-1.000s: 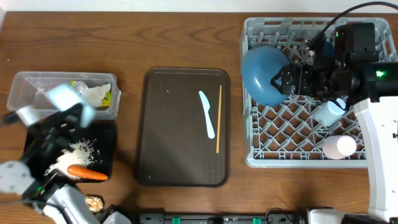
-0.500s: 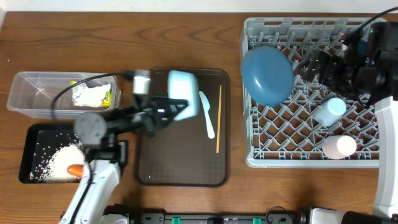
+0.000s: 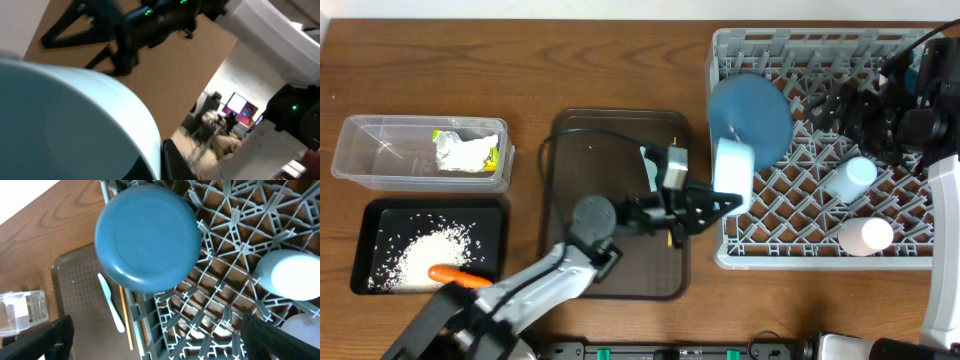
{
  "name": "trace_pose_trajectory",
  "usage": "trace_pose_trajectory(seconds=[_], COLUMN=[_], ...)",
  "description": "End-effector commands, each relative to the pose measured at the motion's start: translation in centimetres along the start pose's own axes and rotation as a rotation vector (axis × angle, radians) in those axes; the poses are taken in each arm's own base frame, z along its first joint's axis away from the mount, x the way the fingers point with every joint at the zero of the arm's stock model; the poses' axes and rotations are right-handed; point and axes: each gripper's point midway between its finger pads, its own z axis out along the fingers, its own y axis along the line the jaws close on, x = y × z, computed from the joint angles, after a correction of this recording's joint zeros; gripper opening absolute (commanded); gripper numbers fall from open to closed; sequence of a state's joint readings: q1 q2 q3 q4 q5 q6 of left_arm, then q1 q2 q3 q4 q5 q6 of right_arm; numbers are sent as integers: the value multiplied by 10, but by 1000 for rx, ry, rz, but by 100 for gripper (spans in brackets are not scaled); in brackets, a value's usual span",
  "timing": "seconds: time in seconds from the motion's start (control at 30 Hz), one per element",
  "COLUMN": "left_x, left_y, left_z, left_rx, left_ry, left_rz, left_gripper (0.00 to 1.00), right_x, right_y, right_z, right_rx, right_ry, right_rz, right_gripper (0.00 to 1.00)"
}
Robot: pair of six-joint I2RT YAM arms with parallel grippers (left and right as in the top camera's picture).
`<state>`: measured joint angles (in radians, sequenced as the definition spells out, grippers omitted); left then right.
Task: Sort waste into correct bins and load items into the dishwasher rack
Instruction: 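Carry the empty bowl with the left gripper toward the dish rack, then bring the right gripper to the bowl held by the left gripper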
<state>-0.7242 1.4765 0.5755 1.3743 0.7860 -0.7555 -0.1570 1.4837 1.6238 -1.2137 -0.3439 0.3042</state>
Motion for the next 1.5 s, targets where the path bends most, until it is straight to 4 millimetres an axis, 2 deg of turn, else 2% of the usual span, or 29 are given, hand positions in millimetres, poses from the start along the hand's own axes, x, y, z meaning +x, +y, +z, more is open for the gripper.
trace_pose_trajectory(seconds=[0.0, 0.1, 0.2, 0.47, 0.77, 1.03, 1.47], left_x=[-10, 7, 21, 37, 64, 77, 83], left_y=[12, 30, 38, 59, 99, 107, 93], left_z=[11, 20, 30, 53, 53, 52, 61], left_rx=[-44, -64, -56, -49, -134, -135, -86], left_ry=[-99, -72, -51, -27, -25, -25, -18], left_rz=[33, -78, -109, -129, -324, -445, -528], left_gripper=[6, 6, 6, 6, 6, 6, 6], right_x=[1, 2, 2, 6, 7, 8, 10], right_y=[-5, -5, -5, -6, -6, -6, -7], right_z=[1, 1, 1, 1, 1, 1, 1], right_rx=[11, 11, 12, 17, 18, 18, 22], right_ry=[11, 13, 14, 31, 35, 36, 45], right_rz=[21, 19, 19, 25, 16, 16, 0], right_gripper=[99, 99, 99, 99, 99, 99, 99])
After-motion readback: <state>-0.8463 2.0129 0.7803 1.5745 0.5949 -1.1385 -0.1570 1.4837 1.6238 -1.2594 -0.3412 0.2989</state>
